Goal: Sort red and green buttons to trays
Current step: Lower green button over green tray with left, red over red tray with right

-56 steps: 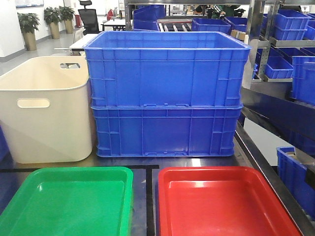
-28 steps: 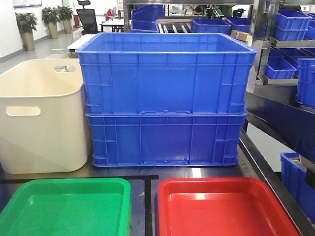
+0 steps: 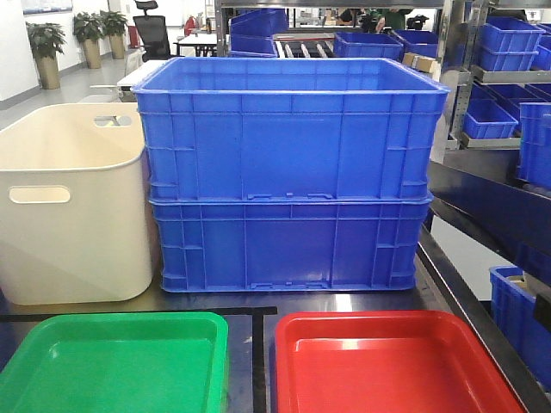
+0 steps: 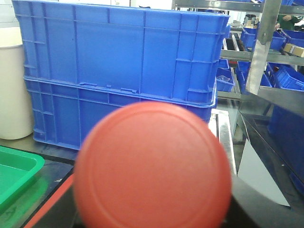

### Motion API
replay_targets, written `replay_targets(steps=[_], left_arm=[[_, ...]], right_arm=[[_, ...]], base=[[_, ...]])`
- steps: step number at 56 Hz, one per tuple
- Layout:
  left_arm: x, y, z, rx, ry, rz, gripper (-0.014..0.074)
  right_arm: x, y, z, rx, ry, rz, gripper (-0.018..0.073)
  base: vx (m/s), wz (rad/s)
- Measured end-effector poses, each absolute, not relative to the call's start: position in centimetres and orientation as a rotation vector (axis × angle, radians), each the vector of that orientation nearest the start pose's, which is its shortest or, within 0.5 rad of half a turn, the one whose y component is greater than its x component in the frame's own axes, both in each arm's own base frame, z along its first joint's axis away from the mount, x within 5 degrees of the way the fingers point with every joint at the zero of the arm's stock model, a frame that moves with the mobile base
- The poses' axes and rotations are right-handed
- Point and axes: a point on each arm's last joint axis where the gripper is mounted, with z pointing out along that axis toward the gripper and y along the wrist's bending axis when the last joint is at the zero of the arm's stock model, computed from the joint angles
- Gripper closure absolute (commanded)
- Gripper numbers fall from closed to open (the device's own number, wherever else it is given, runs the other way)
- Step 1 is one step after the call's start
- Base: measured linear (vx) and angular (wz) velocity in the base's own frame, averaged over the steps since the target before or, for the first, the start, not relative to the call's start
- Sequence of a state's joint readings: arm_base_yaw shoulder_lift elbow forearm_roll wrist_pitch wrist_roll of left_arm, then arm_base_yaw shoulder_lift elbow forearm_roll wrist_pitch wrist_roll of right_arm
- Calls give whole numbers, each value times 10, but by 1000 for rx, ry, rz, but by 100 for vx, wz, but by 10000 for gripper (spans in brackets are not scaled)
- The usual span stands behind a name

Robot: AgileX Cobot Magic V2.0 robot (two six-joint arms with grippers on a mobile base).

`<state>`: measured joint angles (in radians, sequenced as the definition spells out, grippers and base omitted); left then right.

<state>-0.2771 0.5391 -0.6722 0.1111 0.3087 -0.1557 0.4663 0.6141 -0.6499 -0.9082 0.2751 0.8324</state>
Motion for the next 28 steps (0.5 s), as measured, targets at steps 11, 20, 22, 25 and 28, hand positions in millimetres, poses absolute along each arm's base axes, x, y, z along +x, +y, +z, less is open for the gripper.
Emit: replay_targets(steps=[11,20,22,25,28], left_arm=[[105,-27,369,163,1654,-220,602],[105,-27,369,162,1654,-222,602],[105,-27,369,161,1655,-225,602],[105,-27,369,157,1655,-231,602],[105,-27,369,149,1657,-244,602]], right_arm=[[122,39,365,-256,1600,141,568],[122,39,365,-256,1600,141,568],[122,39,365,-256,1600,141,568],[122,39,365,-256,1600,141,568],[122,39,365,-256,1600,141,568]], base=[[0,0],[0,0],[0,0],[0,0],[0,0]])
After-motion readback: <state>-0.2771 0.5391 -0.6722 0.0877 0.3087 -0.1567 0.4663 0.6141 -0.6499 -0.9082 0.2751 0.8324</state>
